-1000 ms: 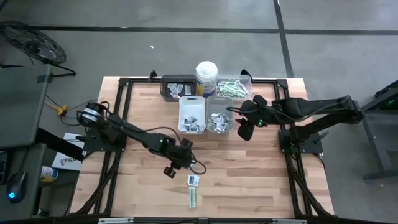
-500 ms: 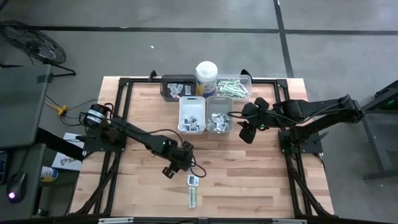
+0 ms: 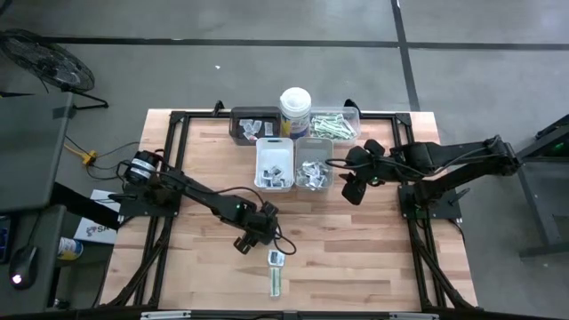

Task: Pick & Place First Aid Supplies
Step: Put the wipe into the gray bin

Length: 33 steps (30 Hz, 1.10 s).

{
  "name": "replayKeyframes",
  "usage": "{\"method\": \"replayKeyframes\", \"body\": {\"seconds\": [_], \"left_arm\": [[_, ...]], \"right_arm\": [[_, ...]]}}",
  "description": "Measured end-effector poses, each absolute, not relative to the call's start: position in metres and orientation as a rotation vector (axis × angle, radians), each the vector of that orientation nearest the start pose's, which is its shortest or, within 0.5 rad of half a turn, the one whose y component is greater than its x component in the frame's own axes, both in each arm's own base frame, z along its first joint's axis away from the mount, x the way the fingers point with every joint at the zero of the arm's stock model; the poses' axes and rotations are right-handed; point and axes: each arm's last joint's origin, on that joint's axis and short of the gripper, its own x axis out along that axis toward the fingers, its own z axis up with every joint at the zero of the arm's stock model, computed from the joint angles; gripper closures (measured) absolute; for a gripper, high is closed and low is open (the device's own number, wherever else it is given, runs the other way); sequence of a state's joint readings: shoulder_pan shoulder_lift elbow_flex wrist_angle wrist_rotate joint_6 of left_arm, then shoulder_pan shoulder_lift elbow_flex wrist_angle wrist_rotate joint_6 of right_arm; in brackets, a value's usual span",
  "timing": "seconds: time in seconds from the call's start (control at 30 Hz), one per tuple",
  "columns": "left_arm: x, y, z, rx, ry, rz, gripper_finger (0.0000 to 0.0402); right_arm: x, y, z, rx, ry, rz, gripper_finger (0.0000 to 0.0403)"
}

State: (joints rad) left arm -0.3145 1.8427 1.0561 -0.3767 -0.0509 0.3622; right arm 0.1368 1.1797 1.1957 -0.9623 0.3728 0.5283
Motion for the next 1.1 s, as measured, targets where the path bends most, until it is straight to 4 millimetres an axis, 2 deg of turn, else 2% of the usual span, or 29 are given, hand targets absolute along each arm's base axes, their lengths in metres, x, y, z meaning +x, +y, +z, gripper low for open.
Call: {"method": "replayKeyframes", "body": {"seconds": [0.17,0.27,0.6,0.77,1.1], "left_arm": [[0.329,-0.105,0.132,0.534,1.116,-0.442,0.0175],[0.328,-0.105,0.131,0.537,1.132,-0.441,0.0195],[0.324,-0.105,0.129,0.488,1.179,-0.417,0.0322],[0.322,-0.104,0.136,0.462,1.174,-0.416,0.0388],[0.321,-0.103,0.141,0.468,1.161,-0.411,0.0393]], "right_arm": [[0.218,0.02,0.335,0.268,0.828,-0.454,0.0263],[0.218,0.02,0.335,0.268,0.828,-0.451,0.0263],[0.218,0.024,0.335,0.277,0.825,-0.446,0.0263],[0.218,0.024,0.335,0.282,0.823,-0.449,0.0263],[0.219,0.025,0.334,0.286,0.826,-0.445,0.0263]]}}
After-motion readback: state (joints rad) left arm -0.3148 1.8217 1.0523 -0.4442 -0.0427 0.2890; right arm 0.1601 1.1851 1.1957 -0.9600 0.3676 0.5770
